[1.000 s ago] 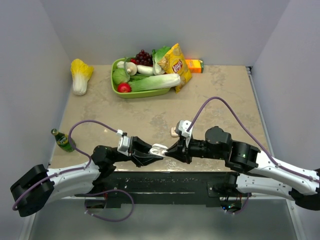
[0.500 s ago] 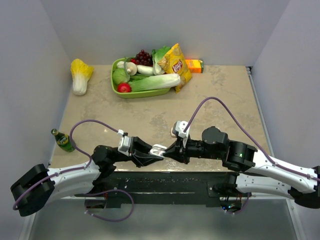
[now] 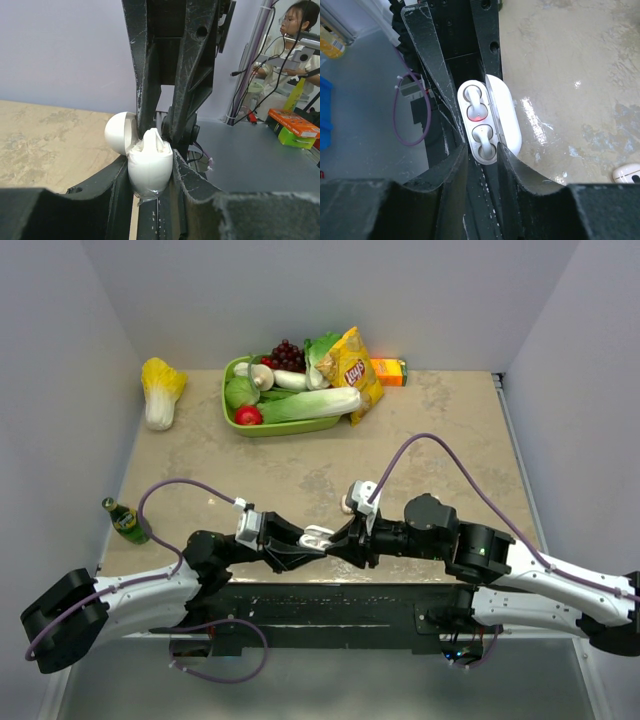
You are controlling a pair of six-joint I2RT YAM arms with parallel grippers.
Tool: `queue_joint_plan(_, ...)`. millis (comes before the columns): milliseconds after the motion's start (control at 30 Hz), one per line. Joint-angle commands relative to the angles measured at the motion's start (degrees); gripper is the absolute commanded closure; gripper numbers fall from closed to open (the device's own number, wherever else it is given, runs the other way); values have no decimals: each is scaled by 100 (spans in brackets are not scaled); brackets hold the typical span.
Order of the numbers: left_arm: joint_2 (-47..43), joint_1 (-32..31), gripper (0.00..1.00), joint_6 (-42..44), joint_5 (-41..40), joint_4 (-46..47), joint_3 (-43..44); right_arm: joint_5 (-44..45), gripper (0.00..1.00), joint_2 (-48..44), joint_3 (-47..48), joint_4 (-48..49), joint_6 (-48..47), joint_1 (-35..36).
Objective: Insert the wireless bluetooth earbuds into the charging case
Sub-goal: Place the earbud at the center of the board, then close the charging case.
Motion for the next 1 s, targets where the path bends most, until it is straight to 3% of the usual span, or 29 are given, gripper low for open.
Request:
queue_joint_plan(0,-148,-42,100,147,-44,466,-5,408,65,-298,182,215,189,-22)
queue_joint_plan(133,-183,-51,100,253,-229,342,-93,811,64,-965,279,539,489,-22)
queue_joint_plan(233,-166,-42,100,271,-264,360,-111,1750,68,-976,287,532,699,-22)
queue_joint_plan(333,-183,-51,100,305,-238,325,-102,2578,85,-625,419,182,980,-22)
queue_joint_plan(400,-201,-51,100,349,-256,185,-40,2728,88,-238,533,40,1086,-22)
queue_joint_plan(667,-306,-51,100,429,-378,140,-84,2044,84,509,656,92,964,-22)
queue_joint_plan(967,-315,-51,100,473,-510,149,-93,1157,82,554,560,321,832,-22)
